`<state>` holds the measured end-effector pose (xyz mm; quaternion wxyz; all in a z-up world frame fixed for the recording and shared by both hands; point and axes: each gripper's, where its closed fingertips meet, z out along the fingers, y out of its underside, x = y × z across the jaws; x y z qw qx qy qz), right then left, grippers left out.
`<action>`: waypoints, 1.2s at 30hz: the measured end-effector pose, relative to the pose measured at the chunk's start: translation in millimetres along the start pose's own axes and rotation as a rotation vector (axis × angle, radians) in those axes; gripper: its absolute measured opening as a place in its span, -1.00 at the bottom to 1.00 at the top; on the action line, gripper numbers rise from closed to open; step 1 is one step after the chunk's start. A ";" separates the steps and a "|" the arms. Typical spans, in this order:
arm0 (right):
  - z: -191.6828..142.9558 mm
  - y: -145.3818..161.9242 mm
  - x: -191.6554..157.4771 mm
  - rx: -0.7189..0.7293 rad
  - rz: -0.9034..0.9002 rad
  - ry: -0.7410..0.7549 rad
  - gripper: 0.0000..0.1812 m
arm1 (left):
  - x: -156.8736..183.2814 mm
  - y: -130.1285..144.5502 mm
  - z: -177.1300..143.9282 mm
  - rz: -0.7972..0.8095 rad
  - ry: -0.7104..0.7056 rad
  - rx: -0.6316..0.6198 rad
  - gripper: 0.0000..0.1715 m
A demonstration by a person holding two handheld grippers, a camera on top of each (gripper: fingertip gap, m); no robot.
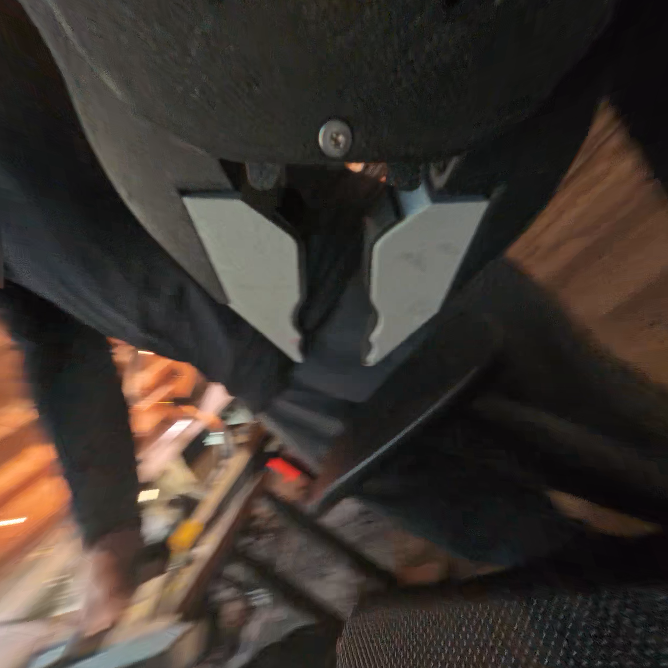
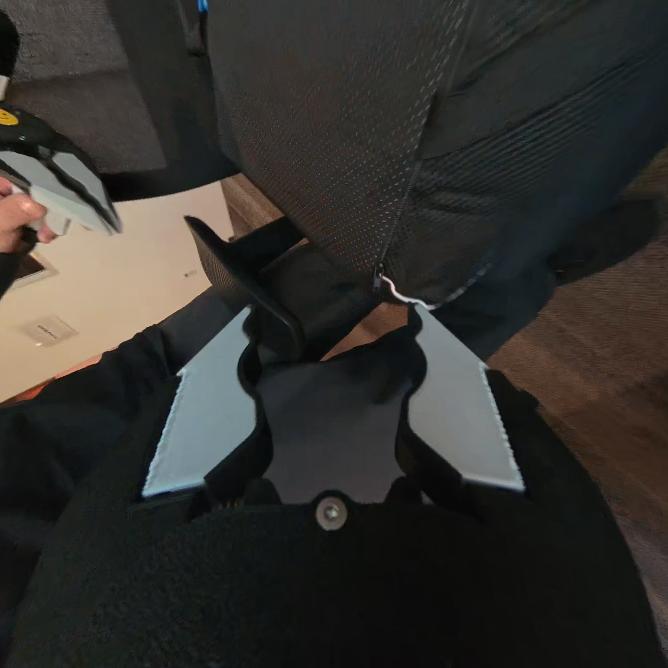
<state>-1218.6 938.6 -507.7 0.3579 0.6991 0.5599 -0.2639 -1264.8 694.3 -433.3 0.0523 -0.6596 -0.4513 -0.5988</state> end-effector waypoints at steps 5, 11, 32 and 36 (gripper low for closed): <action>43.1 34.1 -5.4 -0.062 -0.013 -0.008 -0.12 | 31.4 25.0 16.6 0.155 0.145 0.007 -1.00; -21.9 -2.2 -102.7 0.287 -0.574 0.241 -0.31 | 184.1 52.0 0.5 0.881 -0.126 0.078 -1.00; -32.7 -64.2 -122.4 0.378 -0.431 0.770 0.27 | 74.5 -131.3 -7.4 0.856 -1.108 0.343 -0.25; -21.4 -76.6 -117.0 0.377 -0.427 0.755 0.26 | 53.8 -131.1 -14.4 0.783 -1.099 0.376 -0.22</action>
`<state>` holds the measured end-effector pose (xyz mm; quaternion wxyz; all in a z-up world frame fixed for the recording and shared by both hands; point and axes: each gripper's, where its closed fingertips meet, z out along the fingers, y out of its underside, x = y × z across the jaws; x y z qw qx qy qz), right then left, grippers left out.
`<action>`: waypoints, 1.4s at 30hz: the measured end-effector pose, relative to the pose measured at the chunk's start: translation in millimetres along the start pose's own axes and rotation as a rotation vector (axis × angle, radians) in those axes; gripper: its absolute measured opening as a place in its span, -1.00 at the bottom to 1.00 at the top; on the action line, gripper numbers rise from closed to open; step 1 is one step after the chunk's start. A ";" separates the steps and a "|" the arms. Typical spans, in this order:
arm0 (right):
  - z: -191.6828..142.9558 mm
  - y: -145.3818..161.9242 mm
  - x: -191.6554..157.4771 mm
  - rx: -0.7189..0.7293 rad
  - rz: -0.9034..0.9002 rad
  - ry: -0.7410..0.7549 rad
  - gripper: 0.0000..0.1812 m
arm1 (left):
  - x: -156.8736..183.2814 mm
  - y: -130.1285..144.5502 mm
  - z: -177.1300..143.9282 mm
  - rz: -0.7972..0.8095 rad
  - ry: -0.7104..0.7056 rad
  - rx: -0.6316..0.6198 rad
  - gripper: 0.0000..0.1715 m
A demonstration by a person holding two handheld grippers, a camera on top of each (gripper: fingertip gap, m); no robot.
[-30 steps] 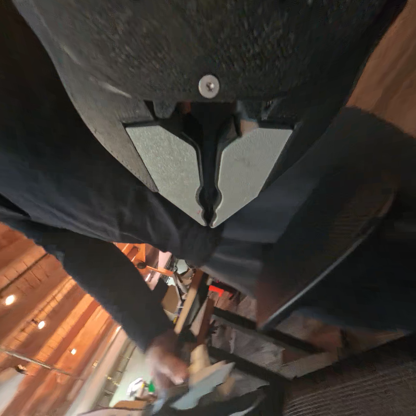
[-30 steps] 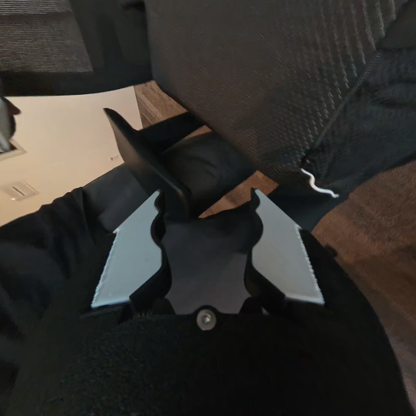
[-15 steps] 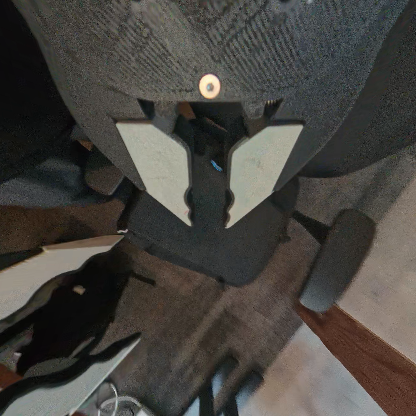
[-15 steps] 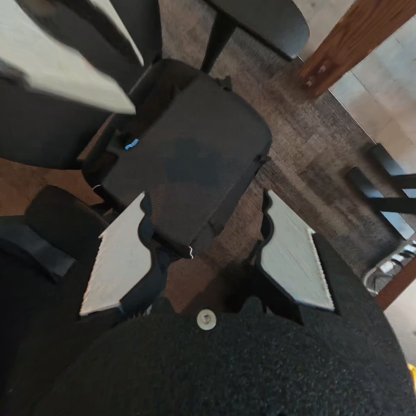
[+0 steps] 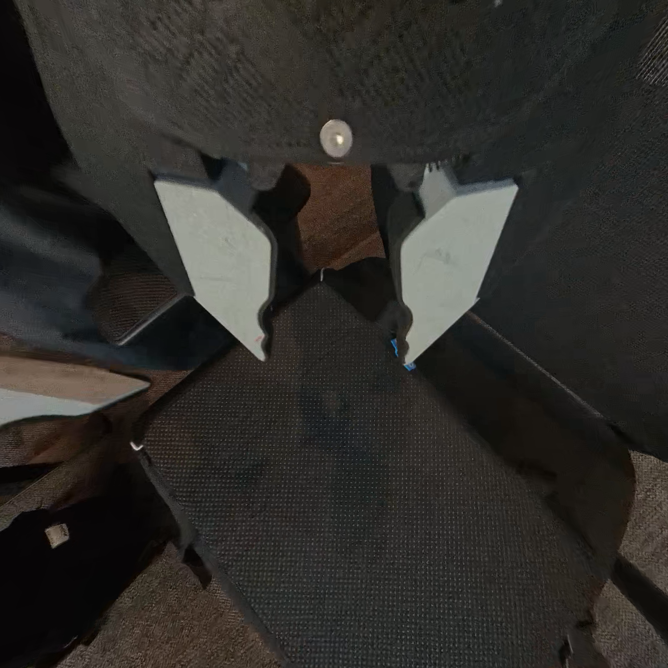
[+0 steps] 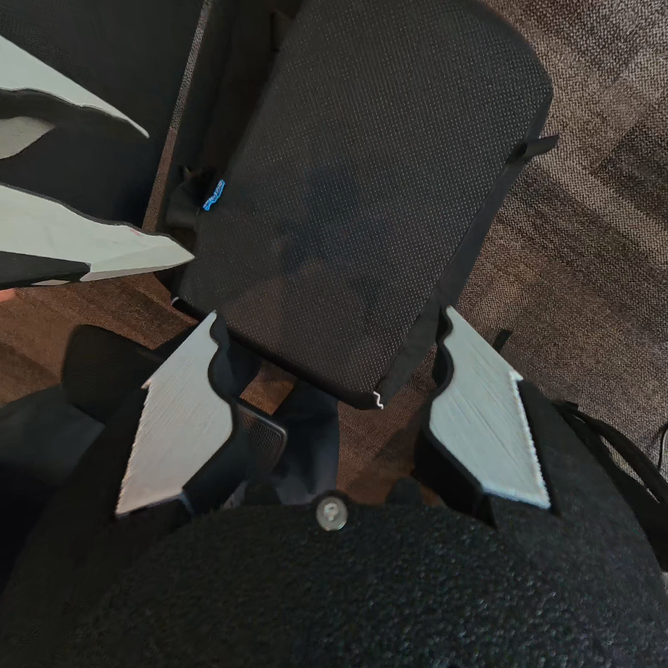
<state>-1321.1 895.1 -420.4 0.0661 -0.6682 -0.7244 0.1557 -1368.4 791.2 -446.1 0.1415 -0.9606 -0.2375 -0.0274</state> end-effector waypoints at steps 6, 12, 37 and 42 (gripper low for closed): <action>11.9 -20.2 8.2 0.027 -0.030 0.014 0.21 | -23.0 -18.3 -3.4 -0.012 -0.061 0.050 -0.21; 11.3 -44.3 24.0 0.053 -0.042 0.038 0.21 | -46.1 -58.2 -13.4 0.009 -0.136 0.128 -0.24; -0.5 0.5 32.6 0.049 0.051 0.045 0.20 | 20.8 -45.1 2.5 0.163 -0.060 0.088 -0.22; -6.0 33.6 23.3 0.025 0.067 0.057 0.19 | 39.6 -19.8 6.4 0.219 -0.025 0.039 -0.25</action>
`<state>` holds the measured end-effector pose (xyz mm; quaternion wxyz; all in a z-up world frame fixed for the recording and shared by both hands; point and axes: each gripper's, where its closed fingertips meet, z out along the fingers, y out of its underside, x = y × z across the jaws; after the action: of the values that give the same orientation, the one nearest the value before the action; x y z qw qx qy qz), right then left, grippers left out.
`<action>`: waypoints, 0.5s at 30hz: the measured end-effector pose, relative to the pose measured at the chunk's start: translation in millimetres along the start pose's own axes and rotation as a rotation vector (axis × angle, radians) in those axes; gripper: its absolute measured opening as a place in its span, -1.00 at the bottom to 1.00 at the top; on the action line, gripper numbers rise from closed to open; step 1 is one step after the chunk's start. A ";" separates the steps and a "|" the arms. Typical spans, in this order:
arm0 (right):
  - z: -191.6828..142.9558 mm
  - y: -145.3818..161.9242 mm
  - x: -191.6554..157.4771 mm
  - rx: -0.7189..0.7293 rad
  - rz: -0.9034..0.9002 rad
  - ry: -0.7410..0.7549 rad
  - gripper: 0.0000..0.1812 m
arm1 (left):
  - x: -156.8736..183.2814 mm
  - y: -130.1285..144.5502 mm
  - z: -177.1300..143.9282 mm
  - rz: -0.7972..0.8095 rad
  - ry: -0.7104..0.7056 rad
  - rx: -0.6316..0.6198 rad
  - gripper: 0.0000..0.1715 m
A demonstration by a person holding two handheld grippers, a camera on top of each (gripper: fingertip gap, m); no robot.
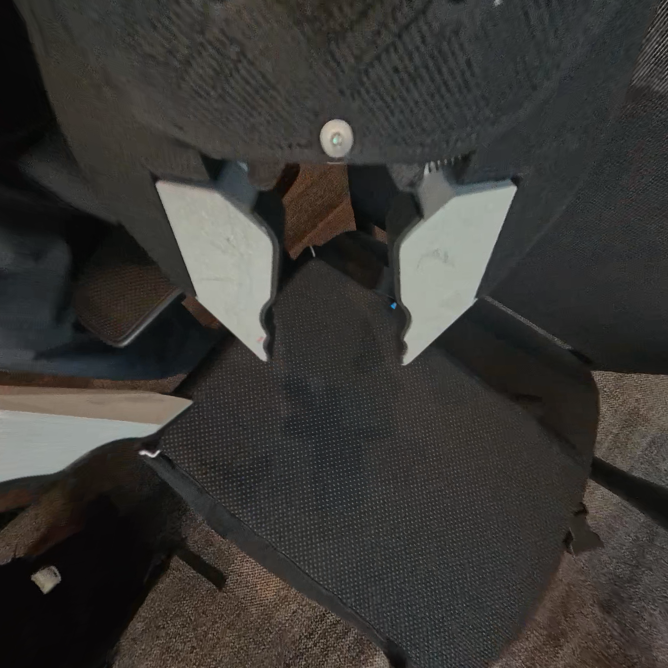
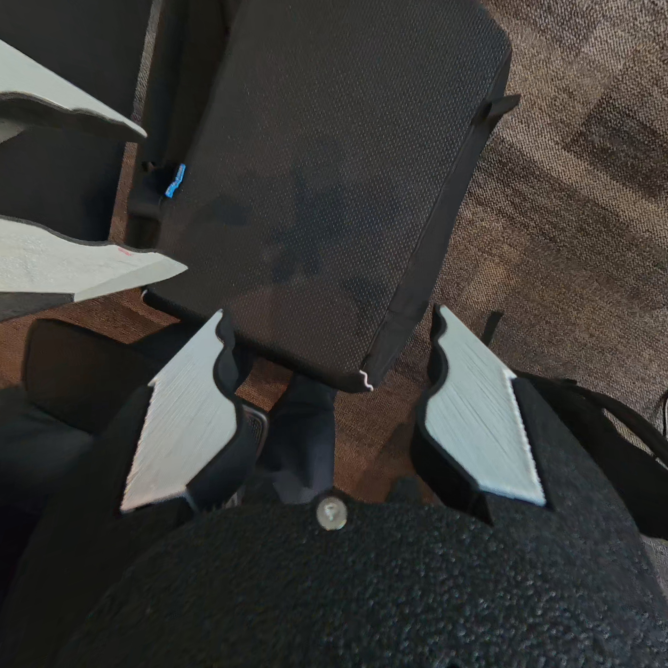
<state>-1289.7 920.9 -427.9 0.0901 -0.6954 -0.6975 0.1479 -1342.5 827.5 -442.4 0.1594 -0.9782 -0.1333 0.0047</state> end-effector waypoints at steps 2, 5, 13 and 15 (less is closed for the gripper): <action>-4.8 13.1 -1.0 -0.010 0.002 0.009 0.16 | 9.1 10.4 1.2 0.020 0.023 -0.032 -0.26; -13.9 34.3 -2.5 -0.026 -0.002 0.031 0.13 | 22.7 22.9 0.0 0.057 0.069 -0.057 -0.29; -135.1 30.3 10.9 0.209 -0.026 0.187 -0.01 | 50.7 -83.2 -188.0 0.174 0.164 0.508 -0.59; -184.9 21.0 34.4 0.376 -0.001 0.323 0.04 | 47.2 -117.2 -259.1 0.213 0.133 0.744 -0.55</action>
<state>-1209.3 969.9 -263.8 0.3284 -0.6806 -0.6346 0.1620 -1314.0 866.5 -158.2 0.5100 -0.8601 -0.0097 0.0058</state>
